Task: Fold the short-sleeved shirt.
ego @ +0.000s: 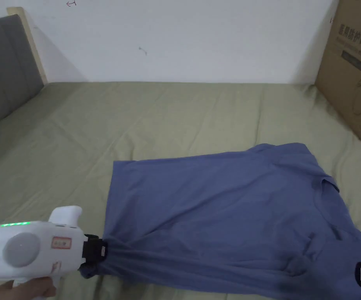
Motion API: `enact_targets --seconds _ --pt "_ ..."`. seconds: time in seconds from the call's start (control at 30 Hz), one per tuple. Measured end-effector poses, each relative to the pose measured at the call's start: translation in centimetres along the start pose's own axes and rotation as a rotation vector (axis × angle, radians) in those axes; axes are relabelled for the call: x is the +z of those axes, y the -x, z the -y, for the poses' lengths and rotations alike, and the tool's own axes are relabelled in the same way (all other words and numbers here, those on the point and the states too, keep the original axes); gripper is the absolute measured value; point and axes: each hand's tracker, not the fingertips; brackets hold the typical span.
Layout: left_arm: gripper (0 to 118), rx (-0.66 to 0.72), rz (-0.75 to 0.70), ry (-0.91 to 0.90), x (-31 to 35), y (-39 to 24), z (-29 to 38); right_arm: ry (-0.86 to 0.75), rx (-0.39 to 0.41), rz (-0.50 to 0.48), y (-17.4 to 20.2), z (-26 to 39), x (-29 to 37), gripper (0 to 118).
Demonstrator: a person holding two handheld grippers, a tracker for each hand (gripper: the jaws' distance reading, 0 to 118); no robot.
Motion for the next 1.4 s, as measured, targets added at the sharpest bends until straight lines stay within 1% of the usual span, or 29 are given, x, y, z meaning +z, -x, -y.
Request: enact_targets --seconds 0.1,0.13,0.17,0.27,0.3,0.33,0.37,0.4,0.43,0.47,0.53,0.57,0.6,0.63,0.67,0.7,0.73,0.77,0.8,0.83,0.9,0.93,1.03,1.07,1.1,1.17,1.27,1.4 --pt "8 -0.053 0.036 -0.126 2.2 0.0 1.5 0.035 -0.005 0.020 -2.3 -0.4 -0.5 0" --pt "8 -0.091 0.041 -0.159 2.5 0.1 2.1 0.073 -0.014 0.043 -3.2 -0.4 -0.9 0" --pt "8 -0.124 0.035 -0.174 2.7 0.0 2.3 0.131 -0.026 0.041 -4.3 -0.4 -1.5 0" --pt "8 -0.158 -0.004 -0.148 2.2 0.5 3.1 0.269 -0.076 0.054 -7.4 0.3 -3.0 0" --pt "7 -0.155 -0.008 -0.138 2.2 -0.2 3.0 0.285 -0.078 0.080 -8.1 0.7 -3.3 1" --pt "7 -0.148 -0.005 -0.133 2.1 0.0 3.2 0.299 -0.066 0.112 -8.7 1.1 -3.6 12" --pt "8 -0.134 0.001 -0.131 2.0 0.3 3.4 0.339 -0.048 0.140 -9.2 1.4 -4.1 40" --pt "7 -0.125 0.002 -0.132 2.0 0.5 3.5 0.375 -0.038 0.175 -9.5 1.8 -4.7 94" --pt "7 -0.117 0.002 -0.133 1.7 0.1 3.6 0.428 -0.024 0.201 -9.9 2.2 -5.3 116" --pt "7 -0.111 0.004 -0.134 1.6 0.2 3.7 0.422 -0.013 0.201 -10.2 2.5 -5.6 116" --pt "7 -0.105 0.005 -0.132 1.3 0.3 3.9 0.452 -0.001 0.230 -11.1 3.5 -6.9 98" --pt "7 -0.105 0.002 -0.130 1.7 0.0 3.9 0.481 0.003 0.245 -11.3 3.8 -7.3 87" --pt "8 -0.107 0.000 -0.125 1.6 -0.1 4.0 0.481 0.004 0.245 -11.3 4.0 -7.5 61" --pt "8 -0.109 -0.002 -0.118 1.4 -0.1 4.1 0.470 0.012 0.243 -11.4 4.2 -7.5 49" --pt "7 -0.110 -0.001 -0.114 1.3 -0.1 4.2 0.448 0.027 0.262 -11.1 4.1 -7.4 39" --pt "7 -0.112 0.001 -0.107 1.2 0.1 4.3 0.425 0.026 0.212 -11.1 4.0 -7.3 8" --pt "7 -0.116 -0.002 -0.104 1.1 0.1 4.5 0.395 0.003 0.165 -11.1 3.9 -7.0 4" --pt "8 -0.117 -0.004 -0.102 1.0 0.1 4.6 0.363 -0.002 0.177 -11.0 3.8 -6.6 4" --pt "8 -0.118 -0.007 -0.102 1.0 0.2 4.7 0.359 0.004 0.210 -10.6 3.8 -6.4 4" --pt "8 -0.117 -0.007 -0.103 1.7 -1.3 4.8 0.352 0.020 0.205 -10.5 3.8 -6.0 4" --pt "8 -0.106 -0.003 -0.108 2.0 -1.6 5.1 0.320 0.027 0.172 -10.7 3.7 -4.6 4" --pt "8 -0.099 0.001 -0.111 2.2 -1.7 5.2 0.314 0.017 0.161 -9.9 3.0 -3.2 4" --pt "8 -0.089 0.006 -0.126 3.3 -2.6 5.6 0.279 -0.014 0.142 -10.1 3.1 -0.9 4" --pt "7 -0.084 0.011 -0.131 3.6 -2.7 5.7 0.270 -0.020 0.139 -9.5 2.8 0.0 4" --pt "7 -0.075 0.020 -0.134 3.6 -1.7 5.6 0.261 -0.026 0.139 -9.2 2.7 0.6 4" --pt "7 -0.028 0.052 -0.126 3.8 -1.4 5.6 0.242 -0.040 0.140 -8.6 2.1 1.6 4" --pt "7 -0.010 0.065 -0.126 3.6 -0.6 5.0 0.210 -0.055 0.133 -8.2 0.5 1.5 4" --pt "7 -0.036 0.056 -0.138 2.8 -0.6 2.7 0.223 -0.022 0.151 -7.4 -4.7 -0.7 4"
